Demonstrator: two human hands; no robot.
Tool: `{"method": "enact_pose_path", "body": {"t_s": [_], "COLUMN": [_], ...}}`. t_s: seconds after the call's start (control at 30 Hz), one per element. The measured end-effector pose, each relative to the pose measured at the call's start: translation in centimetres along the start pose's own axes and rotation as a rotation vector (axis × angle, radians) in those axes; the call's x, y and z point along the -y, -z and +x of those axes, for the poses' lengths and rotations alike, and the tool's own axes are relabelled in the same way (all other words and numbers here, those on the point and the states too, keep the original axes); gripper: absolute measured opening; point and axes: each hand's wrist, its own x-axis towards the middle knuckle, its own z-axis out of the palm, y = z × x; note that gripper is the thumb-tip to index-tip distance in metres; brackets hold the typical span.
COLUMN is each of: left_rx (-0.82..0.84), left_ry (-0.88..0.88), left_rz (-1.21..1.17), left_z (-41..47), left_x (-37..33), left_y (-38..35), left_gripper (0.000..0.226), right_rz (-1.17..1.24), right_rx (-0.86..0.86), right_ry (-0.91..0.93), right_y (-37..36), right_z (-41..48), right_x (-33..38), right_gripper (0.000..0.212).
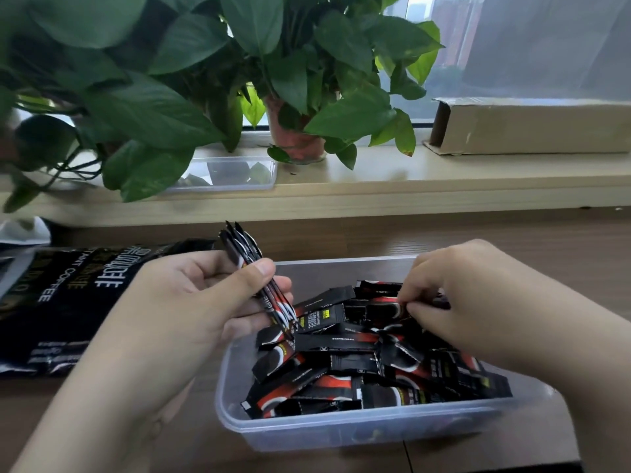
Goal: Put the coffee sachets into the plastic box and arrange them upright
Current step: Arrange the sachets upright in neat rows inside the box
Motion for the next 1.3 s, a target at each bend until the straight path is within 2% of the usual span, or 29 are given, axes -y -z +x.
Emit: {"method": "enact_pose_path", "body": {"t_s": [0.1, 0.27, 0.4, 0.47, 0.7, 0.83, 1.0, 1.13, 1.23, 1.3], "left_rx": [0.006, 0.043, 0.091, 0.082, 0.087, 0.054, -0.039, -0.027, -0.004, 0.008], "left_ry": [0.01, 0.008, 0.022, 0.012, 0.038, 0.012, 0.007, 0.07, 0.085, 0.087], "left_rz": [0.004, 0.005, -0.019, -0.025, -0.099, -0.016, 0.001, -0.005, 0.006, 0.023], "left_z": [-0.2, -0.5, -0.8, -0.9, -0.9, -0.6, -0.2, -0.1, -0.1, -0.1], "left_x": [-0.2, -0.4, -0.6, -0.6, -1.0, -0.8, -0.7, -0.7, -0.6, -0.6], "left_y": [-0.1, -0.2, -0.8, -0.8, -0.1, 0.6, 1.1, 1.5, 1.6, 1.6], "left_gripper": [0.017, 0.017, 0.012, 0.011, 0.015, 0.022, 0.025, 0.017, 0.019, 0.02], "right_rz": [0.106, 0.509, 0.618, 0.593, 0.554, 0.588, 0.61, 0.377, 0.245, 0.152], "right_rx": [-0.116, -0.403, -0.467, -0.48, -0.173, -0.143, -0.114, -0.087, 0.008, 0.097], "right_ry": [-0.009, 0.039, 0.087, 0.122, 0.282, 0.299, 0.194, 0.068, 0.117, 0.191], "right_y": [0.8, 1.0, -1.3, -2.1, -1.8, -1.8, -0.8, -0.5, -1.3, -1.9], "right_z": [-0.4, -0.7, 0.3, 0.7, 1.0, 1.1, 0.5, 0.7, 1.2, 1.5], "right_x": [0.1, 4.0, 7.0, 7.6, 7.4, 7.1, 6.1, 4.5, 4.6, 5.0], "right_gripper": [0.01, 0.004, 0.008, 0.005, 0.03, 0.041, 0.031, 0.029, 0.032, 0.043]}}
